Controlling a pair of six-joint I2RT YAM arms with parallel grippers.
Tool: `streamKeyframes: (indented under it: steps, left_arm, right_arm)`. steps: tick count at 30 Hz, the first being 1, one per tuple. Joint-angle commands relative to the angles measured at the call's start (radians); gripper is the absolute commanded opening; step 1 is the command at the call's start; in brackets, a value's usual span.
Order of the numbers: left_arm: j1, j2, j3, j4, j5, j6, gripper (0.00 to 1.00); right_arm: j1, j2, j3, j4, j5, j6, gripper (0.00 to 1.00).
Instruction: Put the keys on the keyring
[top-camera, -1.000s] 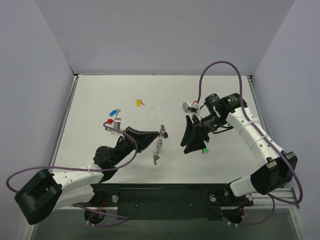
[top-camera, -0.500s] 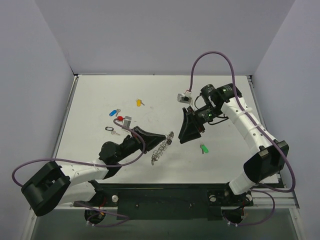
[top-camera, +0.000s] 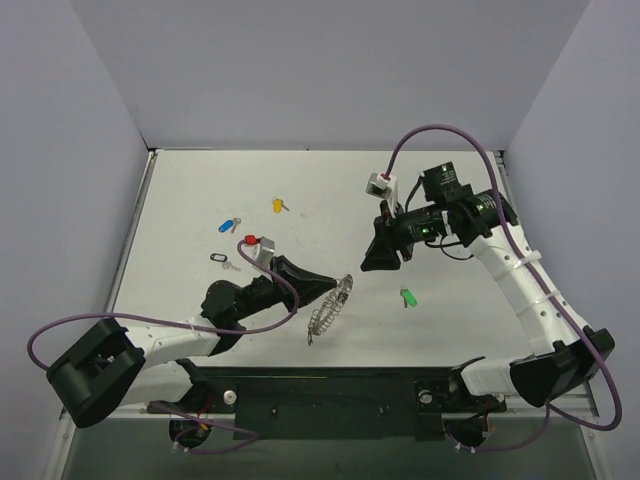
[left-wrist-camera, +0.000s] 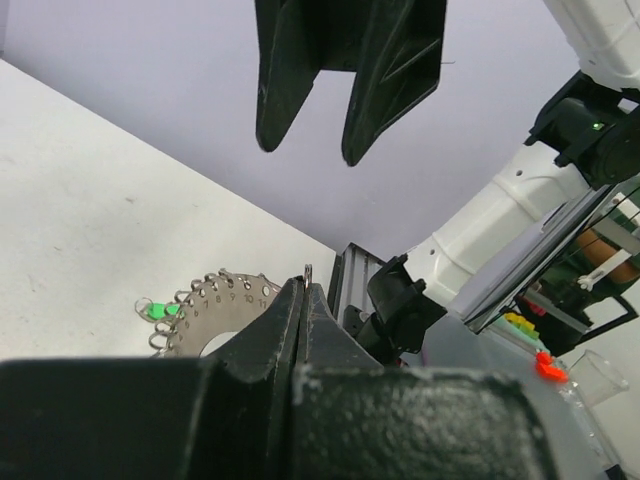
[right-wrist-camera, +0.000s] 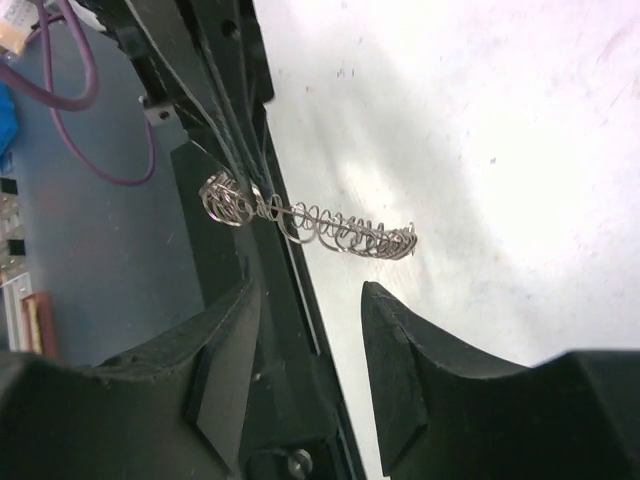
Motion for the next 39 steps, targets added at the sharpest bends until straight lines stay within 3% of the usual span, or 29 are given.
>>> streamKeyframes:
  steps: [1,7,21,39]
  left_arm:
    - [0.004,-0.018,0.059,0.185,0.014,0.084,0.00]
    - [-0.003,-0.021,0.057,0.229,0.008,0.140,0.00]
    - [-0.029,-0.047,0.021,0.279,-0.075,0.177,0.00]
    - [-0.074,-0.039,-0.002,0.348,-0.156,0.175,0.00]
  right_arm:
    - [0.061,-0.082,-0.085,0.217,-0.031,0.088,0.40]
    - [0.150,-0.108,-0.103,0.272,-0.035,0.008,0.40]
    - [0.175,-0.090,-0.136,0.375,-0.014,0.165,0.29]
    - [0.160,-0.079,-0.193,0.358,-0.066,0.091,0.26]
